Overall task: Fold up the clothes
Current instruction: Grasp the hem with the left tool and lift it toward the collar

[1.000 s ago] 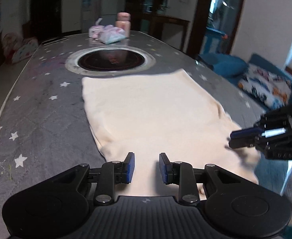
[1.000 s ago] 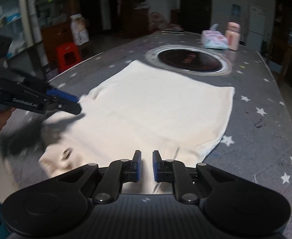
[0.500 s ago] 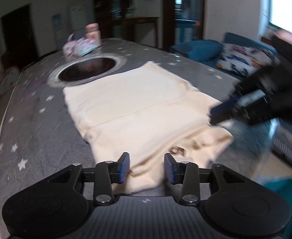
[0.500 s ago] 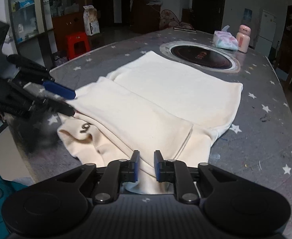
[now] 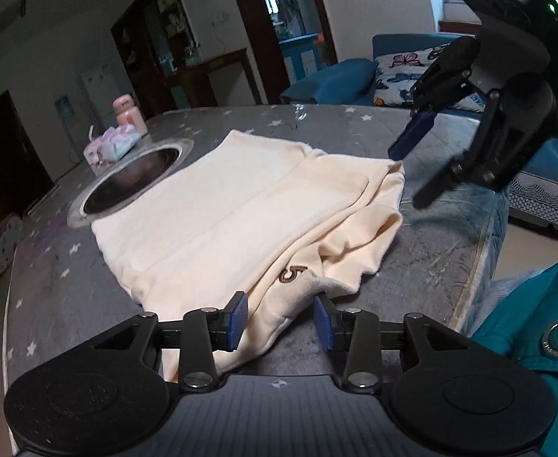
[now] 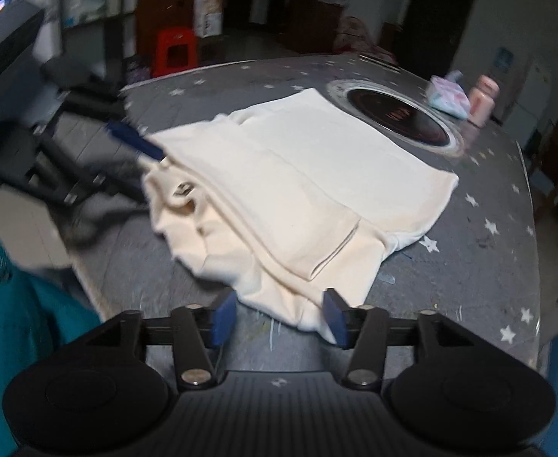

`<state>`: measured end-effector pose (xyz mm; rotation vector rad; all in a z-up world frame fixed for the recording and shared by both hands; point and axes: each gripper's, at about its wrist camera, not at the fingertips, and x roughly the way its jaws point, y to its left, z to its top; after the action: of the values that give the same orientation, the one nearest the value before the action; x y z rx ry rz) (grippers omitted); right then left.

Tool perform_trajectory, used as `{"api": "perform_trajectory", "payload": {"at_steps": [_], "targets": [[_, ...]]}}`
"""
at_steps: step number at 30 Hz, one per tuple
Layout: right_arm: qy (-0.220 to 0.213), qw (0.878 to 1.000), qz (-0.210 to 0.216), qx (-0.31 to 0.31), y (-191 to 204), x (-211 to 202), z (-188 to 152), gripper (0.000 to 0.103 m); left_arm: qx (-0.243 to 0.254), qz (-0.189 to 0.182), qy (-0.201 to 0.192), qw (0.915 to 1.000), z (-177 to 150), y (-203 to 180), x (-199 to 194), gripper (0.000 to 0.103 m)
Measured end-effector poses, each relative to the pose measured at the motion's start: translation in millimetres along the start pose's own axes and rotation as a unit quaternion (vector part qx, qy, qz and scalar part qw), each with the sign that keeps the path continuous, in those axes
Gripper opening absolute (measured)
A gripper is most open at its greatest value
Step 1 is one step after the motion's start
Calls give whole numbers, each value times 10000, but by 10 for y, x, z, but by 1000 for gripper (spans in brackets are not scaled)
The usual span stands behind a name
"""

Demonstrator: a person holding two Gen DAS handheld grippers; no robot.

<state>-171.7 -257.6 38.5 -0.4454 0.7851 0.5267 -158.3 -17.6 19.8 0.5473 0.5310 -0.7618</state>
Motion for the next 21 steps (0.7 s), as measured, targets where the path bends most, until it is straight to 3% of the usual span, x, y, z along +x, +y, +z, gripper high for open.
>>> {"api": "perform_trajectory", "payload": {"at_steps": [4,13,16,18,21], "targets": [[0,9996,43,-284,100,59,-16,56,-89,9,-167,9998,14,43,16,9],[-458,9954,-25,-838,239,245,80,58,-1055,-140,-355,9937,239,462,84,7],[-524,9961,42,-703,207,379,144,41,-1249,-208,-338,9914,259,546,124,8],[-483,9979,215,-369,113,457,196,18,-1232,-168,-306,9918,243,546,124,10],[-462,9974,460,317,-98,470,286,12,-1123,-68,-301,9932,169,509,56,18]]}}
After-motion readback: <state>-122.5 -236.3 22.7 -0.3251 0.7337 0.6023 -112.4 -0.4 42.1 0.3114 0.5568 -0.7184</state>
